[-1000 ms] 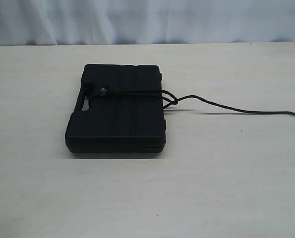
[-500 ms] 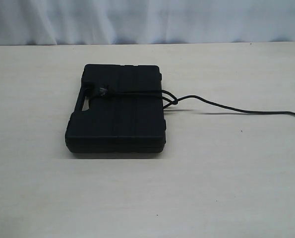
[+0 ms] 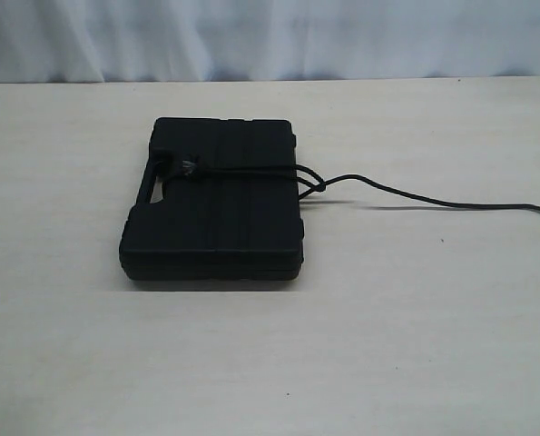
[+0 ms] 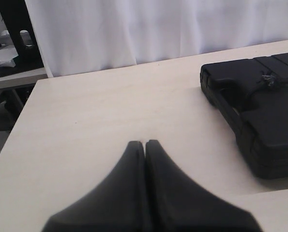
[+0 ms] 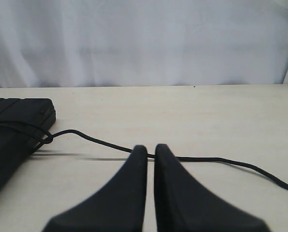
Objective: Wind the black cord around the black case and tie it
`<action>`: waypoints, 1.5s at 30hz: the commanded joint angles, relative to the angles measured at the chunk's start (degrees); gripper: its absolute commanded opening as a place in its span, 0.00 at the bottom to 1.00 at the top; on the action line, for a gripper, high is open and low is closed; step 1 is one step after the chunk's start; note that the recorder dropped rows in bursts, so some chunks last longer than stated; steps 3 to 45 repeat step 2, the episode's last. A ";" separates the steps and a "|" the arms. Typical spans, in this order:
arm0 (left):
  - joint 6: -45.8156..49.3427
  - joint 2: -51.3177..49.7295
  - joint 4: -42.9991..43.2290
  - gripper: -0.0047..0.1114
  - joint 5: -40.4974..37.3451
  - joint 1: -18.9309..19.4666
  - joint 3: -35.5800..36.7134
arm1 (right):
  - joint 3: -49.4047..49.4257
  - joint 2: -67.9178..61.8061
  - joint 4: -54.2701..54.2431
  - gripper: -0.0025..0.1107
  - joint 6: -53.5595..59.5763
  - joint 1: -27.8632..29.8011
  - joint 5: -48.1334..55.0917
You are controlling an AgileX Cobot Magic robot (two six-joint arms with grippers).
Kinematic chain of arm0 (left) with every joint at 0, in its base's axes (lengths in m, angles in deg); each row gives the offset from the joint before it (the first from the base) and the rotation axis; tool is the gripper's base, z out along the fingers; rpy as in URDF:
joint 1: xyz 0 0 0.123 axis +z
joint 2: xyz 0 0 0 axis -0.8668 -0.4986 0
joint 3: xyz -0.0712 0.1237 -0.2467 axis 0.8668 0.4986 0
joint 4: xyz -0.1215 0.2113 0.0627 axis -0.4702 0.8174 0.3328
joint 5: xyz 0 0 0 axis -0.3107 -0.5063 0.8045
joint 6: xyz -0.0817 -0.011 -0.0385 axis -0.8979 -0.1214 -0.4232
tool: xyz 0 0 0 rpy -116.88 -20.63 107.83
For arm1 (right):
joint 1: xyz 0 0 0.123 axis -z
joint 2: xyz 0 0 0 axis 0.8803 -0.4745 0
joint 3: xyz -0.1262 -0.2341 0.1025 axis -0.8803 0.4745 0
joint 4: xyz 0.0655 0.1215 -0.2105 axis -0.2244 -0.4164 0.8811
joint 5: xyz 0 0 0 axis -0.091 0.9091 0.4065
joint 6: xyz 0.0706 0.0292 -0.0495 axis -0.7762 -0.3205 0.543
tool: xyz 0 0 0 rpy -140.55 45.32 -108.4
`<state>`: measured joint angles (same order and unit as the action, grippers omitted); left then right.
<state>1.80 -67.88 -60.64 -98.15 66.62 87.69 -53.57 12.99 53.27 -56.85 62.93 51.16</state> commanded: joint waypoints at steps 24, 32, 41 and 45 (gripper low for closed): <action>0.05 0.14 -0.13 0.04 0.96 0.06 0.13 | 0.09 0.30 0.40 0.07 0.53 0.35 0.25; 0.05 0.14 -0.13 0.04 0.96 0.06 0.13 | 0.09 0.30 0.40 0.07 0.53 0.35 0.25; 0.05 0.14 -0.13 0.04 0.96 0.06 0.13 | 0.09 0.30 0.40 0.07 0.53 0.35 0.25; 0.05 0.14 -0.13 0.04 0.96 0.06 0.13 | 0.09 0.30 0.40 0.07 0.53 0.35 0.25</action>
